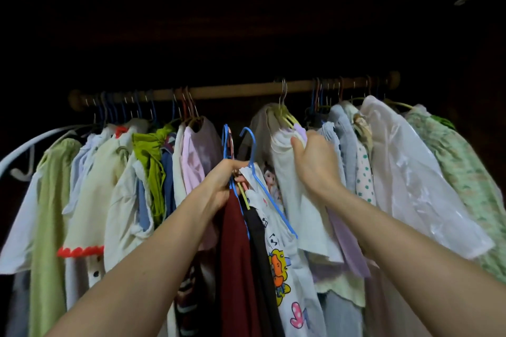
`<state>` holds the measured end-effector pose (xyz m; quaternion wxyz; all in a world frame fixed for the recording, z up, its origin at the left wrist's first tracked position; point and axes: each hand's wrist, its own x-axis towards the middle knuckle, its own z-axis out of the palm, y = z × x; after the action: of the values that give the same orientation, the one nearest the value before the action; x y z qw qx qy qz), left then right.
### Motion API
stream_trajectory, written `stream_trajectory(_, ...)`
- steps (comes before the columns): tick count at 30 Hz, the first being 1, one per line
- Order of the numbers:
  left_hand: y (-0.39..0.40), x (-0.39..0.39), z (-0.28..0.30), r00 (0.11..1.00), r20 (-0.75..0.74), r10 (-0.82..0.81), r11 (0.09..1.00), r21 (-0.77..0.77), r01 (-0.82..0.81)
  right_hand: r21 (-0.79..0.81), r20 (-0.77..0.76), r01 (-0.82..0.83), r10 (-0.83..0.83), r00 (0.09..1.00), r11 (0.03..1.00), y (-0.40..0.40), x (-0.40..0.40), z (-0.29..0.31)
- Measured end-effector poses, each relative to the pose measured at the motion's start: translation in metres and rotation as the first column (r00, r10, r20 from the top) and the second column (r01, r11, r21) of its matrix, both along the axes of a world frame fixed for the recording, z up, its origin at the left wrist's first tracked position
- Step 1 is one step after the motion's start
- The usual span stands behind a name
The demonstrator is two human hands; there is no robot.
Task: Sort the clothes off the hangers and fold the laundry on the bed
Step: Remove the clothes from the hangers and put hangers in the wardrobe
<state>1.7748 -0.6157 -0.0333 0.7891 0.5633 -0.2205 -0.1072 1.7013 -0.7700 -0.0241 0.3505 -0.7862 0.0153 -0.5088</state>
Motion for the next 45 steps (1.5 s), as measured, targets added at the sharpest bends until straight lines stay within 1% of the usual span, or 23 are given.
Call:
stream_trajectory(4,0.002,0.003,0.006,0.999,0.04,0.034,0.997,0.071,-0.036,-0.009,-0.04,0.001,-0.002,0.999,1.0,0.009,0.019,0.037)
stream_trajectory(9,0.011,0.007,0.018,0.997,0.058,0.052,0.995,0.084,-0.057,0.001,-0.13,0.041,-0.04,0.991,0.999,0.021,0.044,0.051)
stream_trajectory(13,0.019,0.015,0.023,0.995,0.07,0.07,0.993,0.093,-0.076,0.04,-0.125,0.048,-0.042,0.991,0.998,0.03,0.057,0.045)
stream_trajectory(17,0.02,0.021,0.022,0.994,0.081,0.076,0.984,0.154,-0.087,0.08,-0.06,0.06,-0.056,0.997,0.995,0.028,0.059,0.044)
stream_trajectory(19,0.019,0.023,0.022,0.991,0.101,0.09,0.979,0.173,-0.106,0.081,-0.068,0.065,-0.059,0.996,0.995,0.026,0.057,0.049)
stream_trajectory(23,0.021,0.026,0.024,0.989,0.107,0.106,0.982,0.148,-0.121,0.164,-0.148,0.003,0.021,0.989,0.987,0.028,0.065,0.062)
stream_trajectory(27,0.027,0.028,0.022,0.983,0.126,0.131,0.97,0.188,-0.154,0.288,-0.206,-0.074,0.138,0.969,0.955,0.033,0.08,0.077)
stream_trajectory(30,0.032,0.027,0.022,0.979,0.135,0.152,0.962,0.209,-0.178,0.31,-0.213,-0.09,0.162,0.964,0.946,0.041,0.087,0.079)
stream_trajectory(32,0.033,0.024,0.021,0.977,0.141,0.157,0.959,0.217,-0.185,0.269,-0.21,-0.084,0.143,0.967,0.959,0.042,0.086,0.073)
stream_trajectory(33,0.034,0.022,0.02,0.977,0.147,0.155,0.957,0.223,-0.186,0.218,-0.208,-0.072,0.118,0.971,0.973,0.042,0.082,0.068)
stream_trajectory(34,0.035,0.021,0.018,0.977,0.151,0.152,0.955,0.231,-0.185,0.138,-0.199,-0.055,0.082,0.977,0.989,0.042,0.077,0.062)
stream_trajectory(36,0.036,0.02,0.015,0.975,0.166,0.146,0.949,0.256,-0.186,-0.1,-0.142,-0.003,-0.011,0.99,0.995,0.038,0.066,0.05)
stream_trajectory(38,0.034,0.019,0.014,0.973,0.177,0.148,0.942,0.275,-0.193,-0.355,-0.072,0.085,-0.118,0.99,0.931,0.028,0.056,0.041)
stream_trajectory(40,0.03,0.016,0.014,0.975,0.166,0.146,0.943,0.275,-0.188,-0.509,-0.038,0.188,-0.24,0.97,0.84,0.01,0.05,0.039)
stream_trajectory(43,0.022,0.012,0.014,0.981,0.144,0.132,0.95,0.264,-0.167,-0.582,-0.008,0.308,-0.384,0.923,0.752,-0.021,0.035,0.041)
stream_trajectory(45,0.014,0.01,0.015,0.981,0.133,0.14,0.951,0.257,-0.171,-0.579,-0.015,0.365,-0.458,0.889,0.729,-0.041,0.025,0.042)
